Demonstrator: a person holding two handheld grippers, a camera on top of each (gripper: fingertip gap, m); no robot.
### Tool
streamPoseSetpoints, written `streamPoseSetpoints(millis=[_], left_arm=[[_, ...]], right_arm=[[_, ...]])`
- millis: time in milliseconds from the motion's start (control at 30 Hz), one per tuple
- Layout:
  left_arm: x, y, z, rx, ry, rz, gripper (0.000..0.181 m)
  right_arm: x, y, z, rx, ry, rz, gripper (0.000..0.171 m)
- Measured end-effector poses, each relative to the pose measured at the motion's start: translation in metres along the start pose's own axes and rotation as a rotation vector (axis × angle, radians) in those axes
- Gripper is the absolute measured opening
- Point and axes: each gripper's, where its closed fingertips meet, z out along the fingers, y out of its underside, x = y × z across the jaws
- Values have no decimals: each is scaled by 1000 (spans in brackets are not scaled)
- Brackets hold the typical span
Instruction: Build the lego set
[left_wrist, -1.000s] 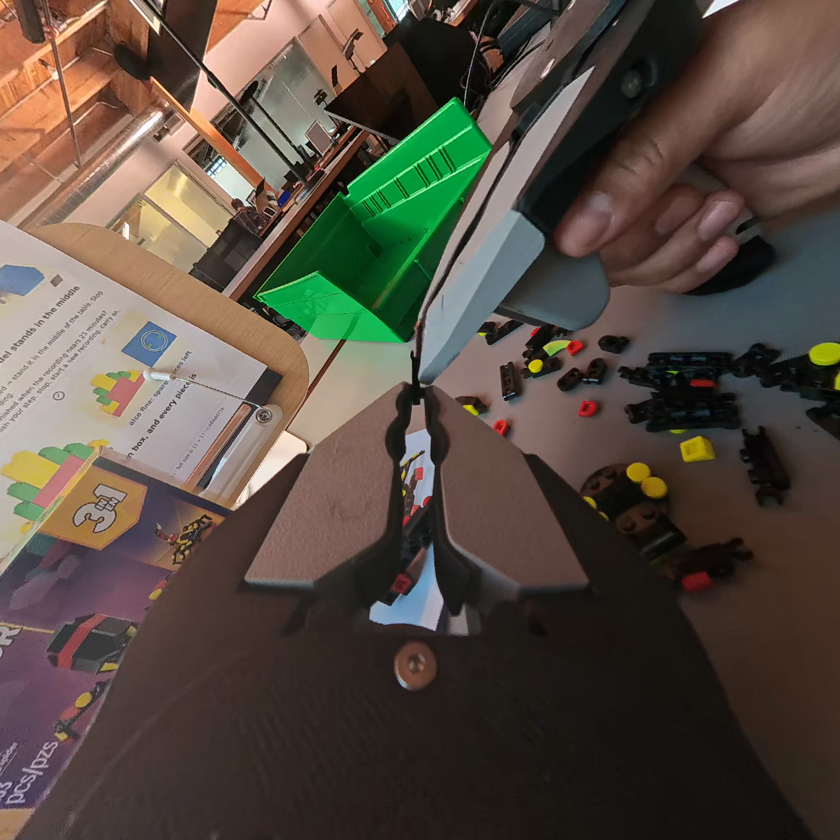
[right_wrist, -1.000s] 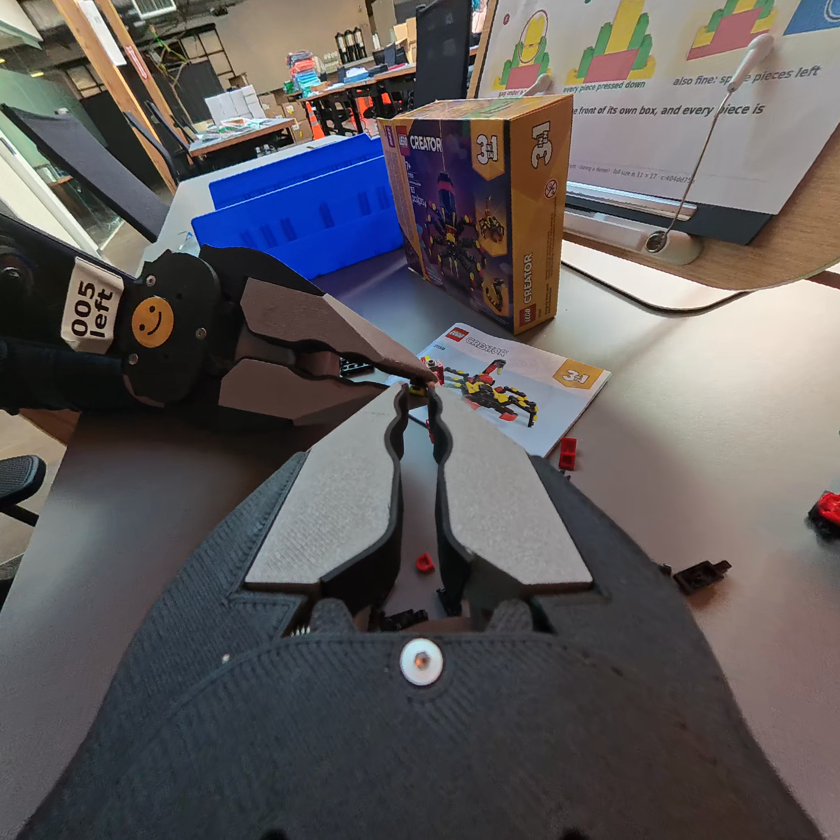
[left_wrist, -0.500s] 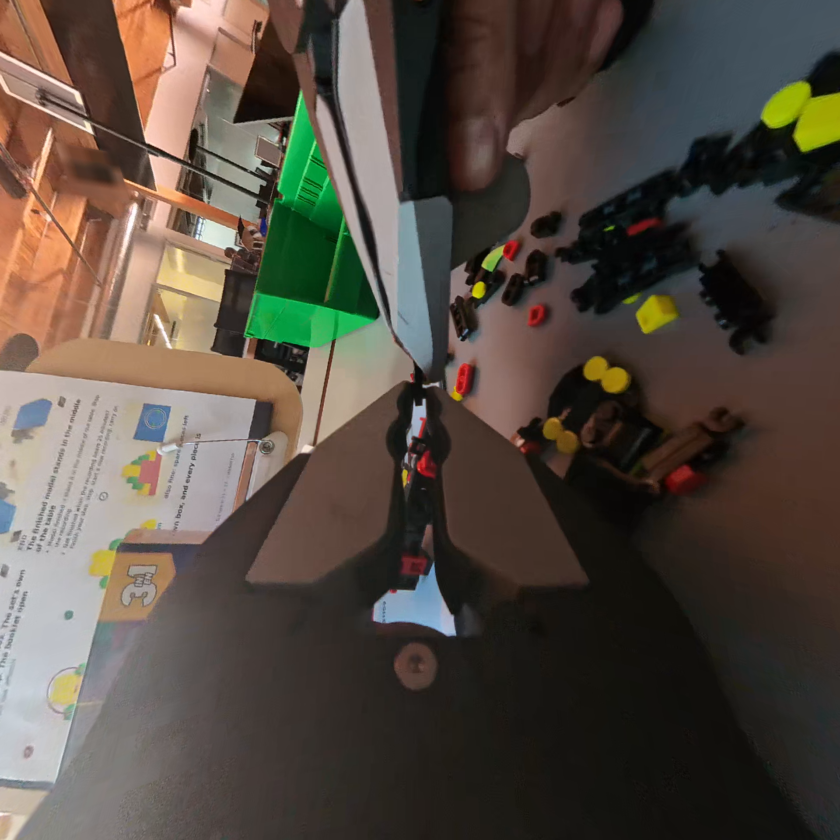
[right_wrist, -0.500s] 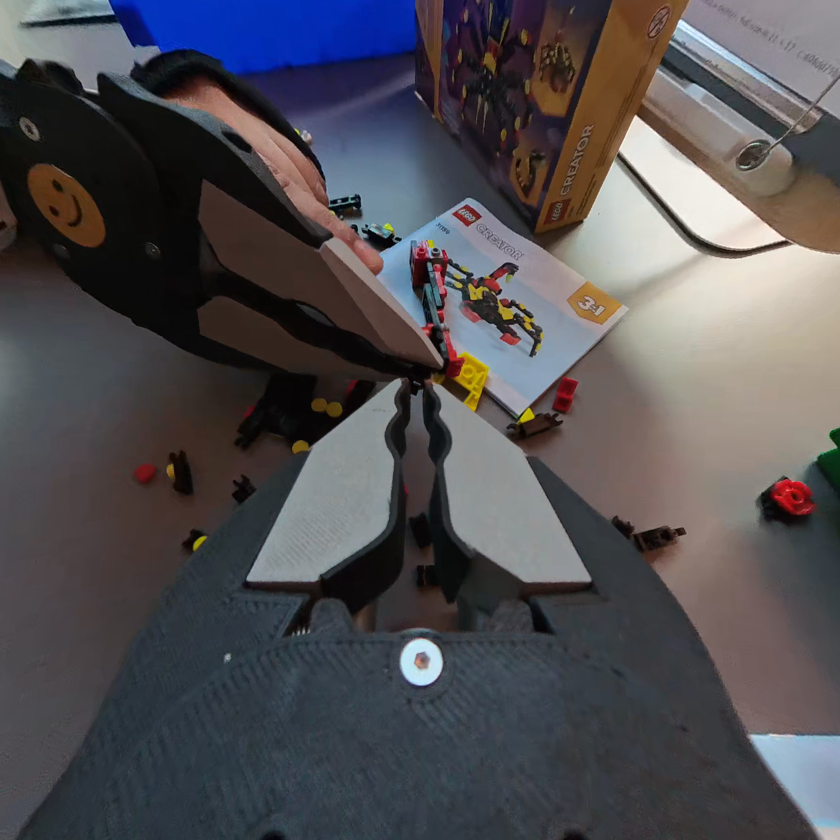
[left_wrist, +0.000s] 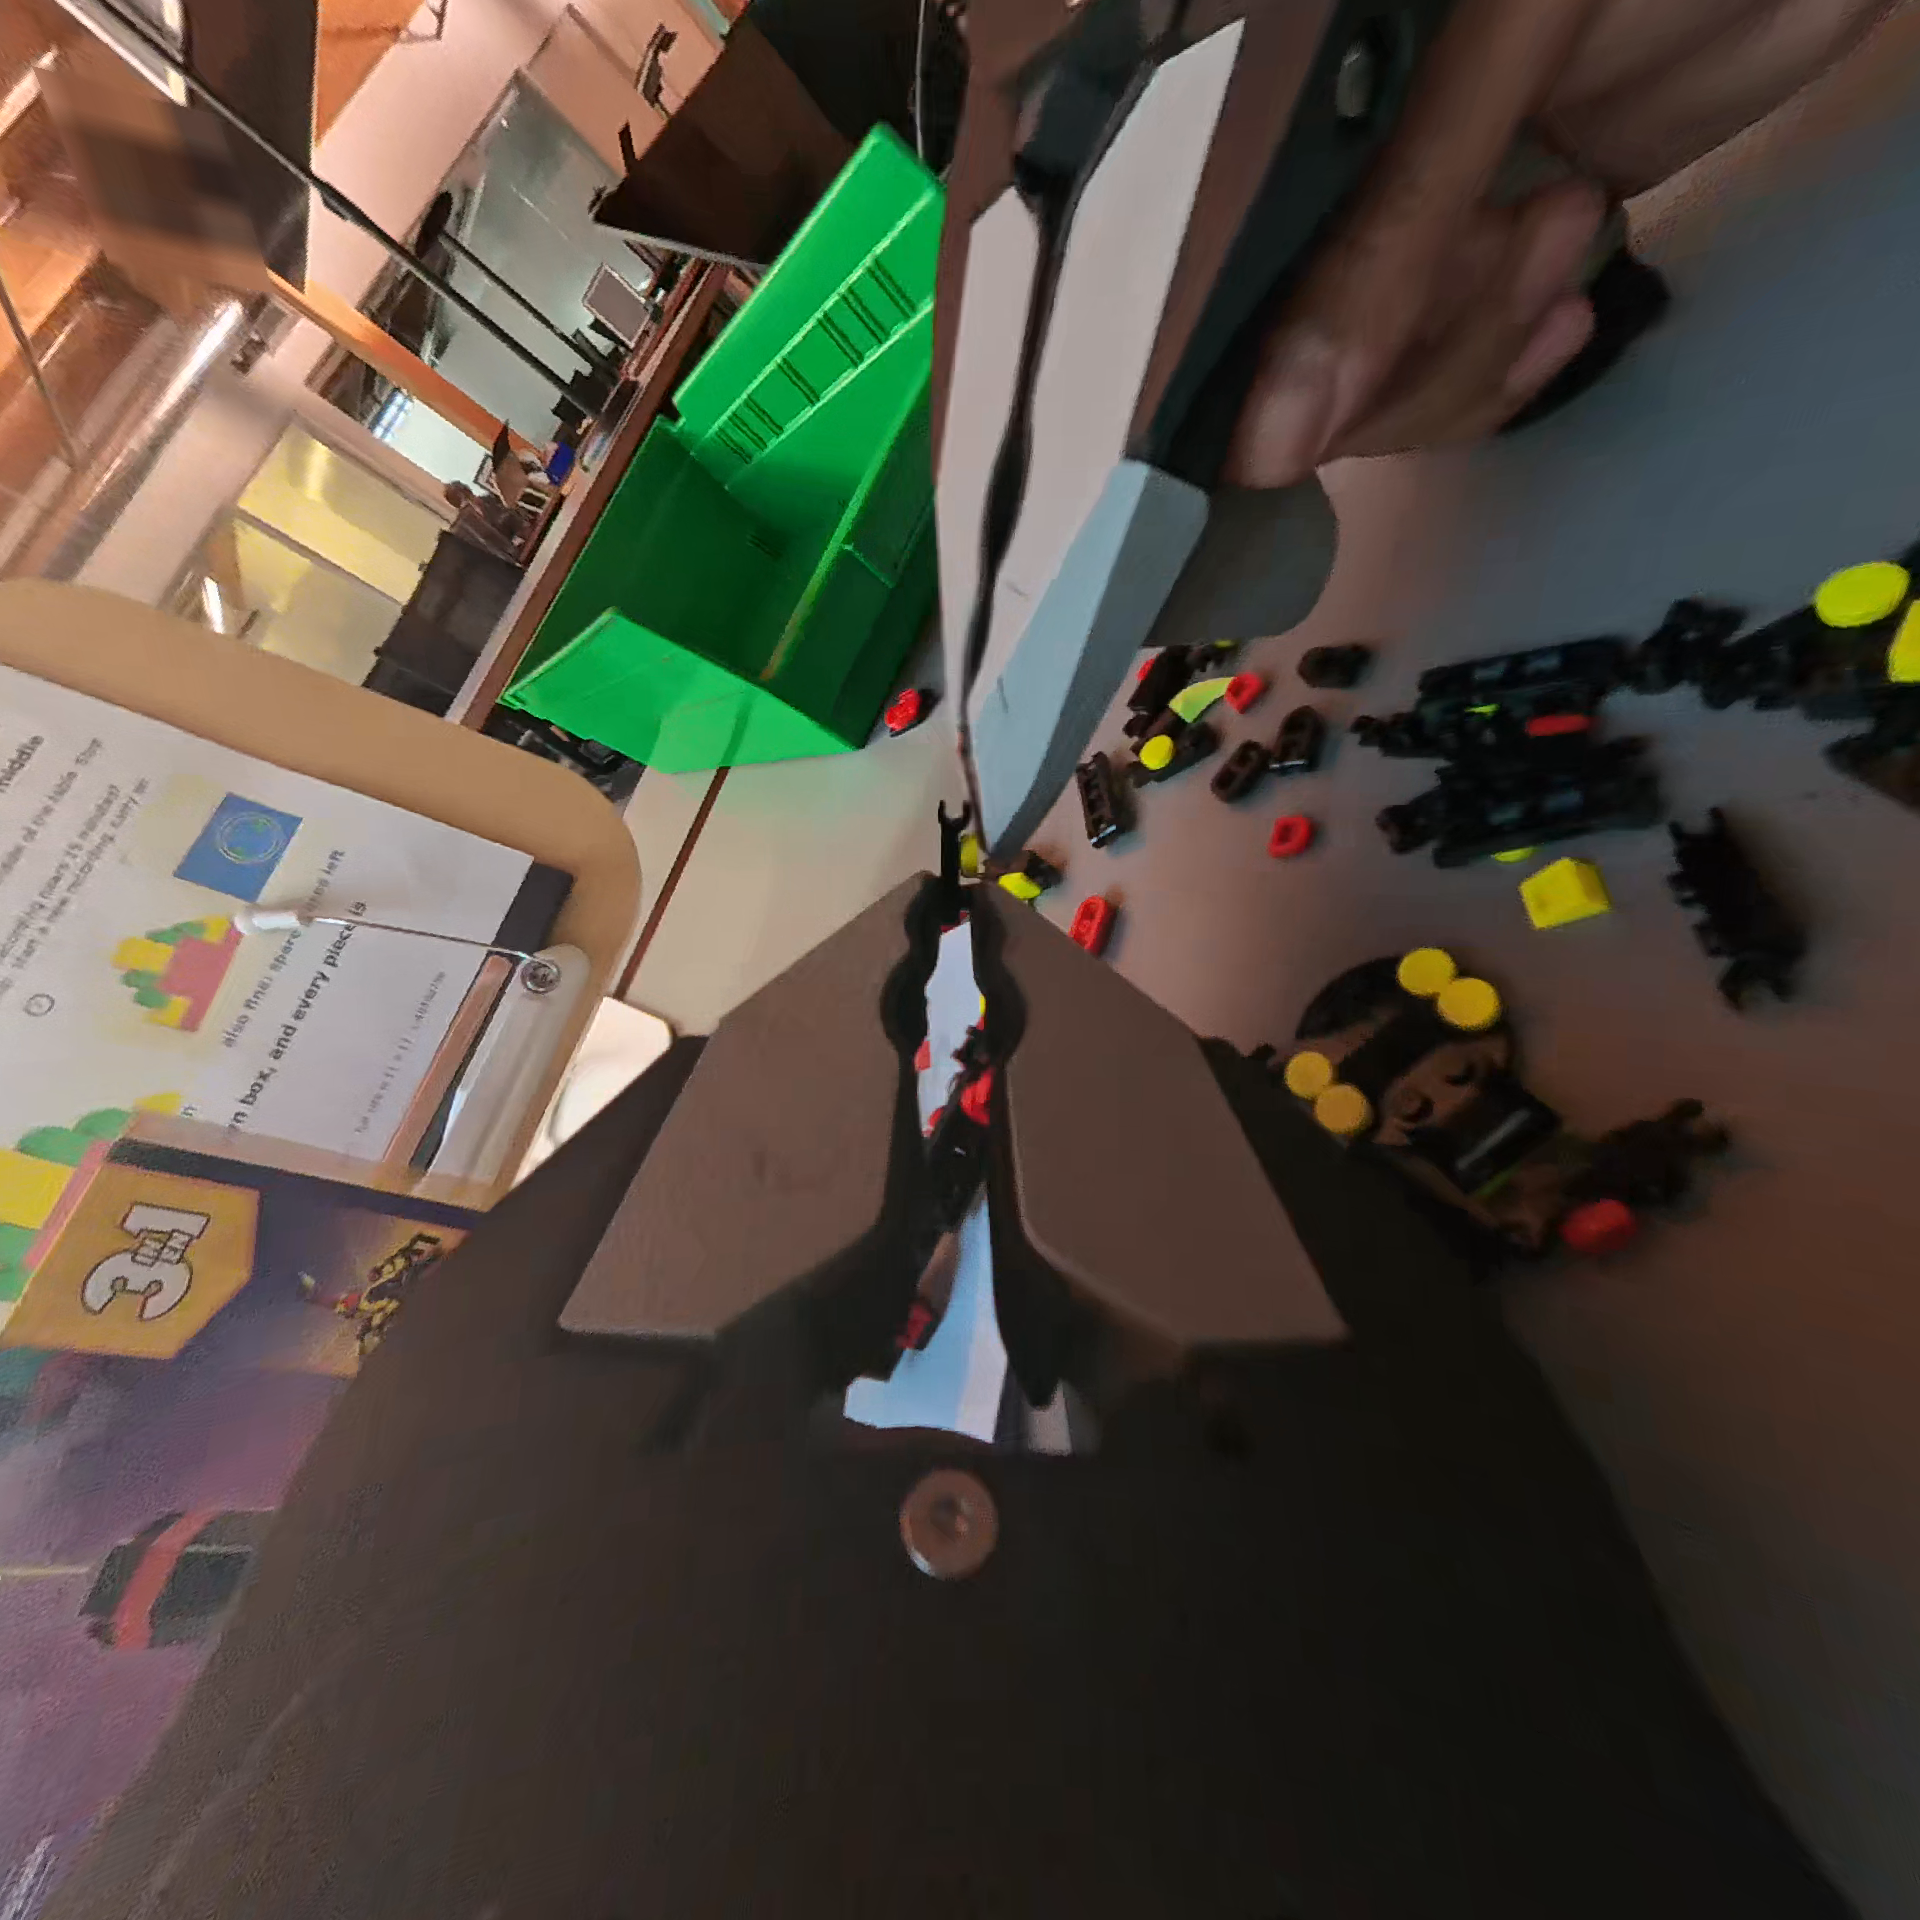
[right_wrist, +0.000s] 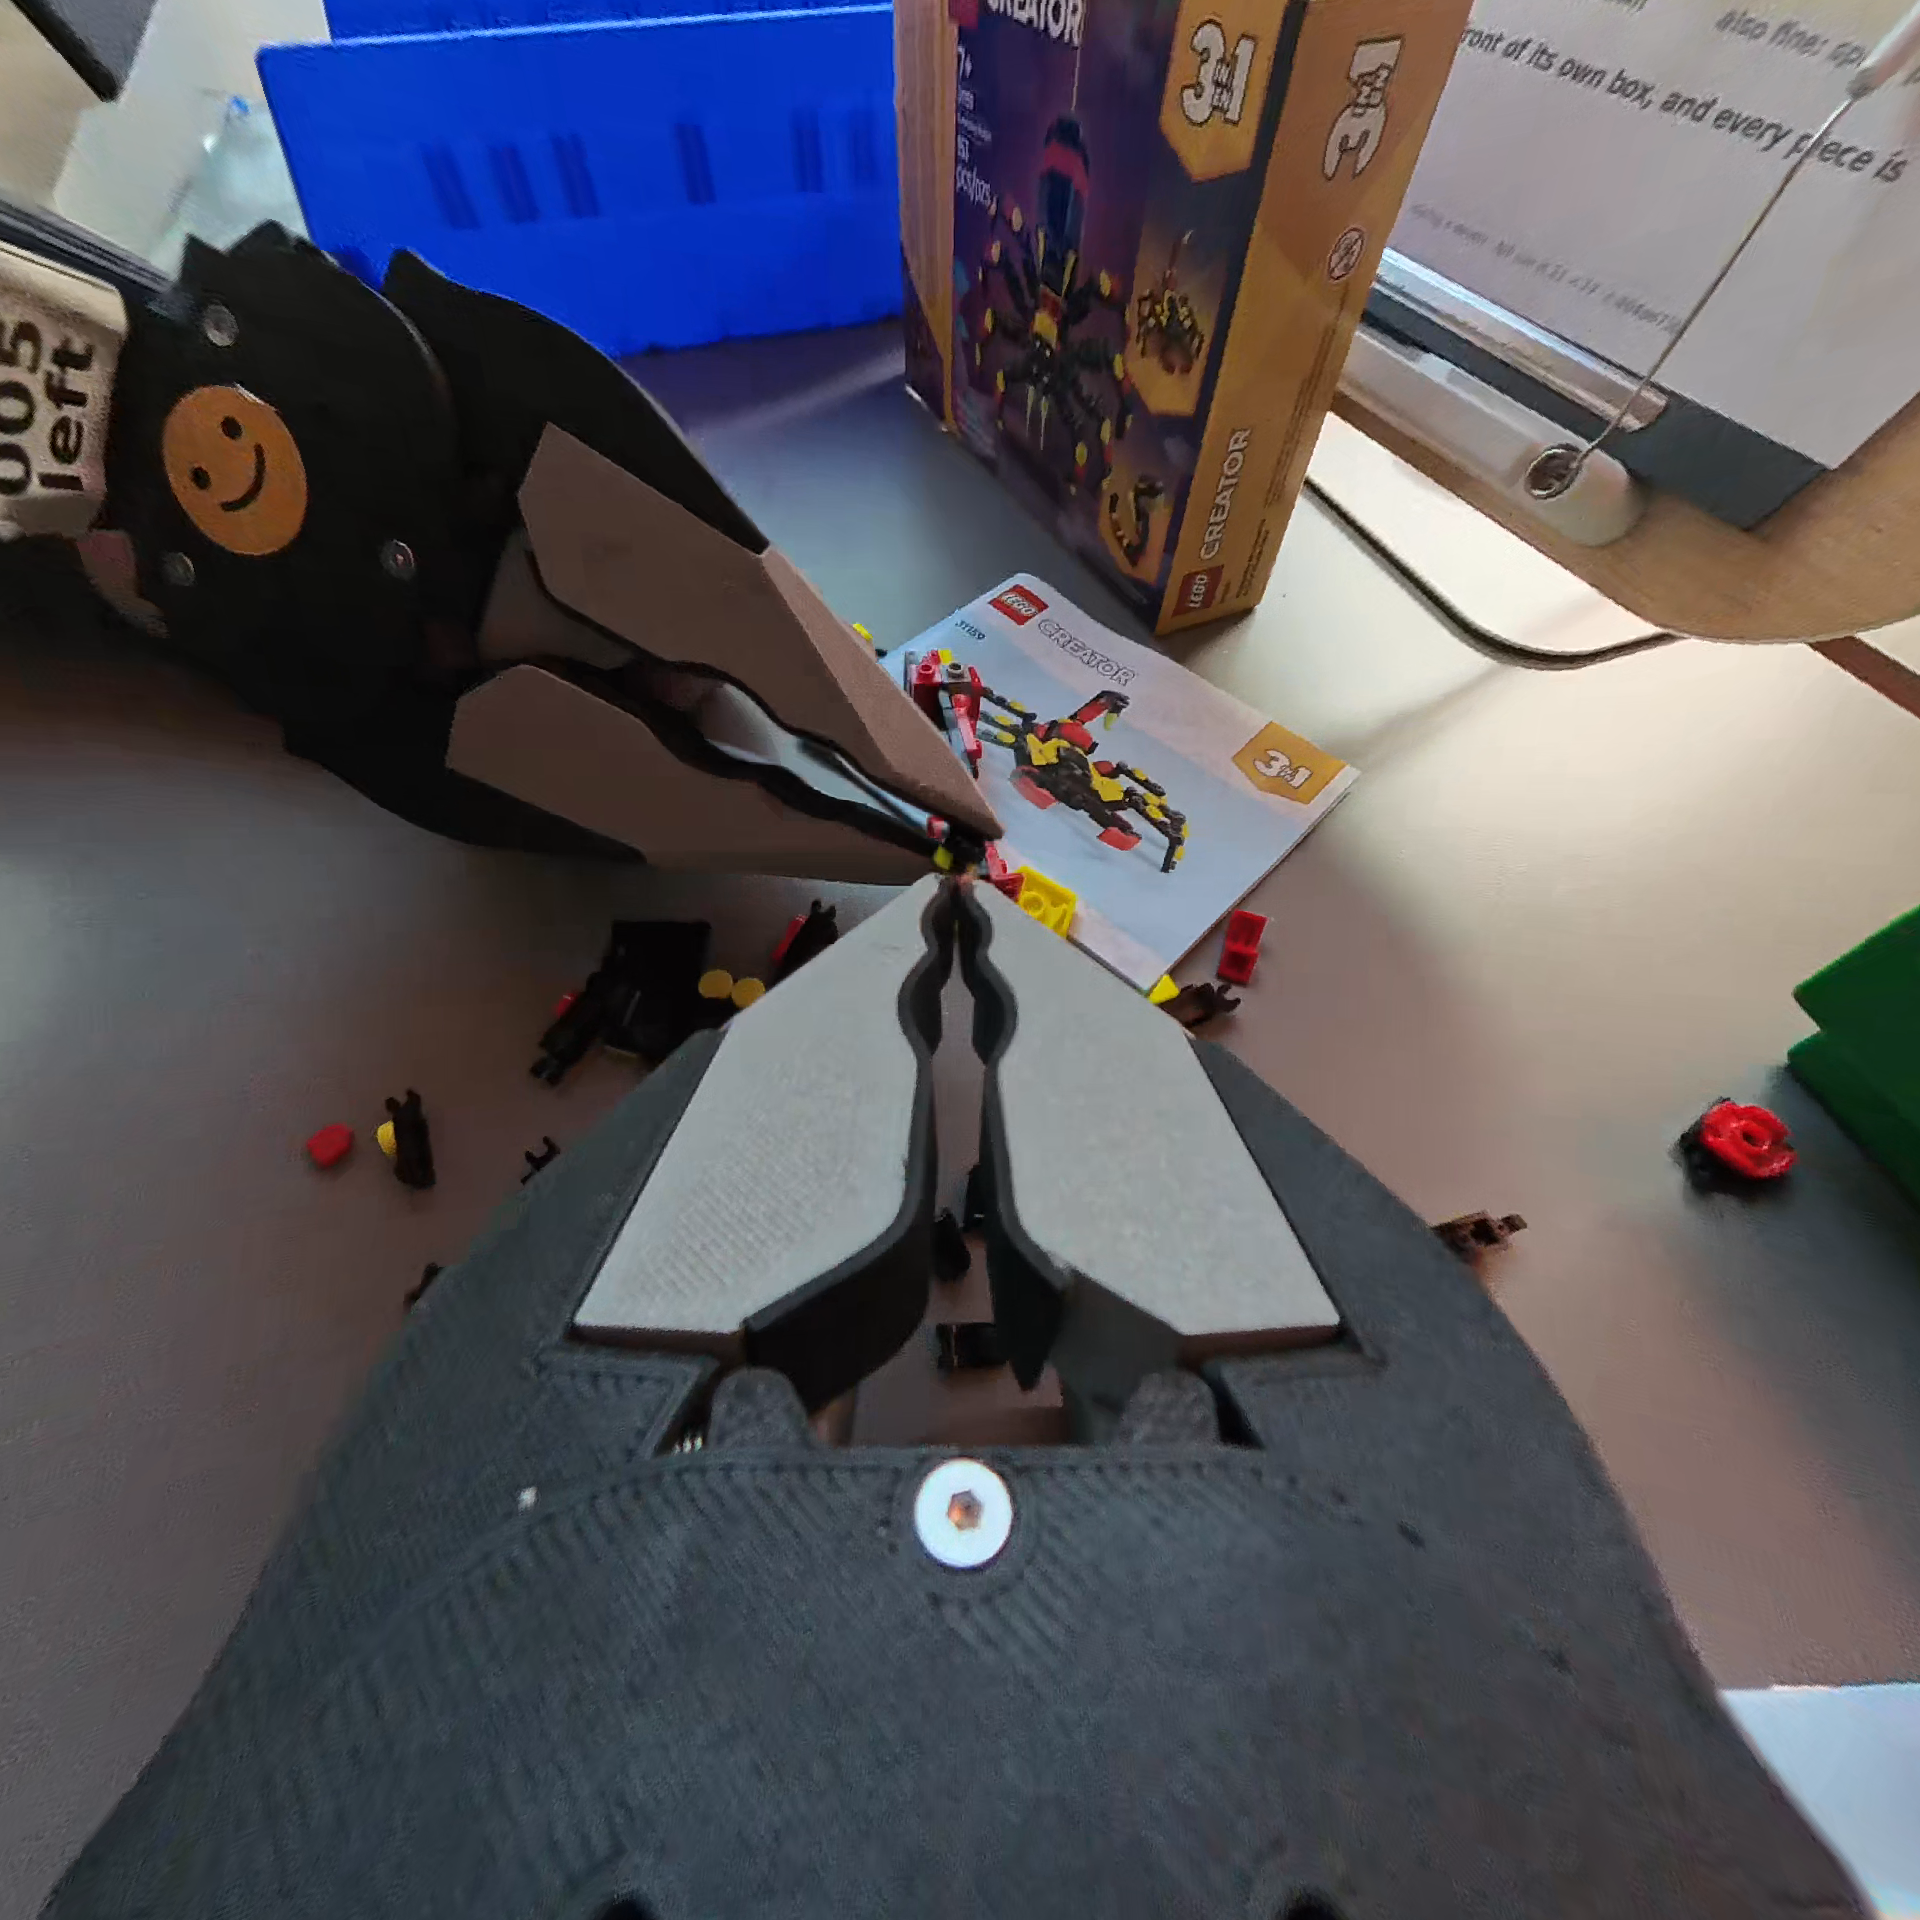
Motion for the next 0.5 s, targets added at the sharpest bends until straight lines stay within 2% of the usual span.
streamPoseSetpoints(millis=[233, 500], left_arm=[[-14, 5, 2, 5, -33, -44, 3], [-23, 1, -2, 47, -53, -109, 2]], right_arm=[[12, -6, -5, 55, 5, 77, 1], [16, -9, -6, 83, -30, 177, 12]])
